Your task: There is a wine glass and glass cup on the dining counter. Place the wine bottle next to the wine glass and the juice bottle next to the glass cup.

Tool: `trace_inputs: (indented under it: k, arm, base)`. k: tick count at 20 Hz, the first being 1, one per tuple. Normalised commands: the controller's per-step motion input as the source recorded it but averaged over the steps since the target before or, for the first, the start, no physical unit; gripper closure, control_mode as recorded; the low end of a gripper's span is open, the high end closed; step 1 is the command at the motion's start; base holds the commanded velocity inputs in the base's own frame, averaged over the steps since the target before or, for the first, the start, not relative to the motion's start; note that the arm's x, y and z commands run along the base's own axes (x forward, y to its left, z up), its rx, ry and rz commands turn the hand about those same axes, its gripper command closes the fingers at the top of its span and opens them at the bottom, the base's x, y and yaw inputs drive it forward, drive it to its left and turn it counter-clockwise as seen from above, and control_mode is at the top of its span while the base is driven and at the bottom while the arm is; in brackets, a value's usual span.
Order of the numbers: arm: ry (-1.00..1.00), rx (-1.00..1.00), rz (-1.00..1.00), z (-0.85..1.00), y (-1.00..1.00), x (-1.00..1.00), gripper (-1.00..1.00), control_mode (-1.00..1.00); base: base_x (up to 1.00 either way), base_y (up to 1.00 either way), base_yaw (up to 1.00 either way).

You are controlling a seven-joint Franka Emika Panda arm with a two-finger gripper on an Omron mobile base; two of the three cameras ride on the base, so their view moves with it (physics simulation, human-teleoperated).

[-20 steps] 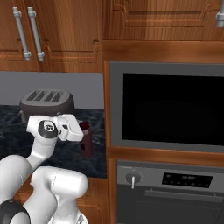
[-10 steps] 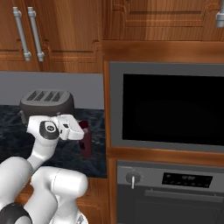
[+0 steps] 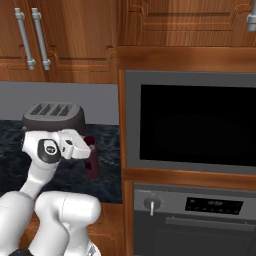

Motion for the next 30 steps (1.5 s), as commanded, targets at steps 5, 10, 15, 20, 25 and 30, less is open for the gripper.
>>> trace_inputs:
  k: [5,10,15,20,25,30]
  arm:
    - [0.00,0.00,-0.01,0.34,0.22,-0.41,1.00,-1.00]
    - [0.05,0.00,-0.08,0.36,0.11,-0.39,1.00,-1.00]
    - [0.03,0.02,-0.08,0.36,0.06,-0.48,1.00,-1.00]
    - [0.00,0.00,-0.05,0.33,0.06,-0.48,1.00,-1.00]
    - [0.00,0.00,0.00,0.39,0.07,-0.54,1.00,-1.00]
    - [0.00,0.02,0.00,0.37,0.06,-0.53,1.00,-1.00]
  base:
    - [0.00,0.00,0.00]
    - [0.00,0.00,0.00]
    - [0.00,0.00,0.00]
    - [0.00,0.00,0.00]
    - [0.00,0.00,0.00]
    - [0.00,0.00,0.00]
